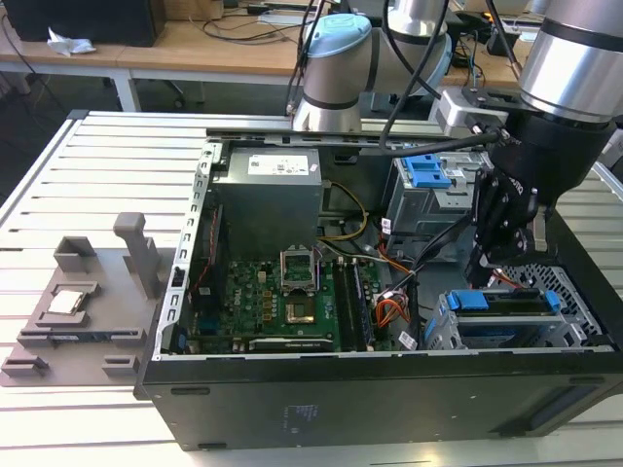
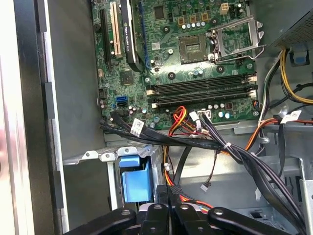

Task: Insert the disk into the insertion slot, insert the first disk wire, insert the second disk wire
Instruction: 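Insert the second disk wire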

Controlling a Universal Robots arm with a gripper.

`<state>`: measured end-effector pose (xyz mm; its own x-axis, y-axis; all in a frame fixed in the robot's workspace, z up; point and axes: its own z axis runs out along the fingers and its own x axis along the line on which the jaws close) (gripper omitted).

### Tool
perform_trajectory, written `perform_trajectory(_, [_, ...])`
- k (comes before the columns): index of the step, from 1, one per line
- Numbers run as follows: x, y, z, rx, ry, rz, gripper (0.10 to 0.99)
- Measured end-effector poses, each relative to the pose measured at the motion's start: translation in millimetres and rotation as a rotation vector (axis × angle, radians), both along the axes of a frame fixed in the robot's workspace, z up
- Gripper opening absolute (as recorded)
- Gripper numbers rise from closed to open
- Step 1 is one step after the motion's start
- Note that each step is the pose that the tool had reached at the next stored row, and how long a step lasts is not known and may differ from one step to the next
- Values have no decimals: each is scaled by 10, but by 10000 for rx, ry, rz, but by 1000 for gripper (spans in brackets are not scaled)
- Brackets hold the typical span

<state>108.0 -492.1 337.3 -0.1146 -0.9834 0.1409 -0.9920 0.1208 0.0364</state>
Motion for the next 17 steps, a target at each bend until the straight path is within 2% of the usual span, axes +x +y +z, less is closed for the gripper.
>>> perform_trajectory(2, [0,0,21,-37,-1,1,129])
perform_trajectory(5, [0,-1,118,-49,0,33,129])
perform_trajectory(8, [32,-5,119,-51,27,236,129])
perform_trajectory(10, [107,-6,113,-51,88,558,129])
perform_trajectory(13, [181,-6,101,-49,144,894,129])
perform_trajectory(17, [184,-46,89,-52,154,1150,129])
